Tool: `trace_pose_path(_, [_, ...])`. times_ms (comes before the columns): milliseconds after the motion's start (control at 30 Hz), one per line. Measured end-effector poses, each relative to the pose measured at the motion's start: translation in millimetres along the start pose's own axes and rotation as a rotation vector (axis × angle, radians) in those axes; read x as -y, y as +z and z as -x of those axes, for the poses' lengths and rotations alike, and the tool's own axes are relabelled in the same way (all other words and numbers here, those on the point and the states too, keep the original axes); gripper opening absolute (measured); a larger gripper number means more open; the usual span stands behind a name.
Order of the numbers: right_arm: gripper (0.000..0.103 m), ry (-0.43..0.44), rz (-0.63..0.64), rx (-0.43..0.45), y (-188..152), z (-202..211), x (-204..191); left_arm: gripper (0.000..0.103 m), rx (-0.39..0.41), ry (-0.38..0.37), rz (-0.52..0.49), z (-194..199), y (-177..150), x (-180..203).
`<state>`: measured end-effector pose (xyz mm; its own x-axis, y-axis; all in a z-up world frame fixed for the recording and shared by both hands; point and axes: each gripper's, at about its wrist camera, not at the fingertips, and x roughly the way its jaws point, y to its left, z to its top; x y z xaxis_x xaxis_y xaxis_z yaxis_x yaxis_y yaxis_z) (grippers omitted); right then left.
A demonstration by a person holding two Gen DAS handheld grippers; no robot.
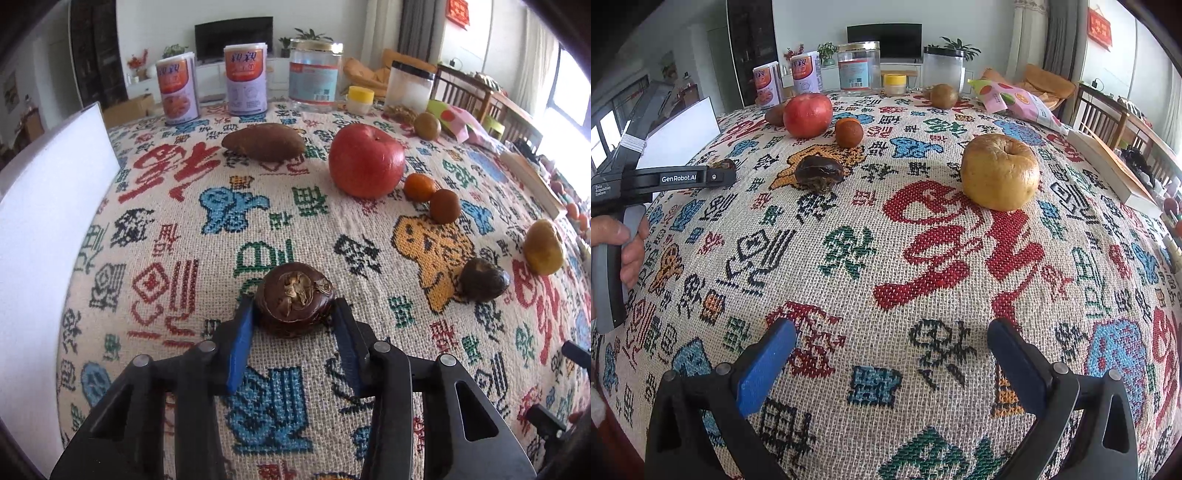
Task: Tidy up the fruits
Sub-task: 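Grasp the round brown chestnut-like fruit with the left tool, then hold the brown fruit in the left tool while the right tool grasps a tangerine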
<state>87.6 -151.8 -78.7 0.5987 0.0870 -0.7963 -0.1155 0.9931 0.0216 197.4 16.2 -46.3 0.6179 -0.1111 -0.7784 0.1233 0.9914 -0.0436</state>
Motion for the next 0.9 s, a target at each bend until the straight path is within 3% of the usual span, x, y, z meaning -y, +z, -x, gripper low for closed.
trace_pose_path(233, [0.103,0.0,-0.001,0.0,0.0,-0.2,0.0,0.044,-0.051,-0.001,0.063,42.3,-47.7,-4.7])
trace_pose_path(400, [0.103,0.0,0.0,0.0,0.1,-0.2,0.3,0.046,-0.044,-0.012,0.057,65.4,-77.7,-3.6])
trace_pose_path(433, [0.103,0.0,-0.001,0.0,0.0,-0.1,0.1,0.054,-0.035,-0.004,0.045,65.5,-80.3,-3.1])
trace_pose_path(467, [0.103,0.0,0.0,0.0,0.1,-0.1,0.3,0.069,-0.026,0.015,0.031,64.7,-82.2,-2.5])
trace_pose_path(533, [0.103,0.001,-0.001,0.0,0.1,-0.1,0.1,0.082,-0.003,0.061,0.0,62.5,-85.9,-0.9])
trace_pose_path(667, [0.103,0.019,0.0,0.003,-0.5,2.3,0.1,0.094,-0.021,0.063,0.026,57.3,-85.2,-8.1])
trace_pose_path(733, [0.102,0.077,-0.008,0.018,3.9,7.7,-0.2,0.097,-0.03,0.067,0.025,55.1,-85.3,-8.0])
trace_pose_path(900, [0.102,0.118,0.041,0.089,80.3,13.2,-12.5,0.099,-0.034,0.064,0.021,54.0,-86.0,-7.0])
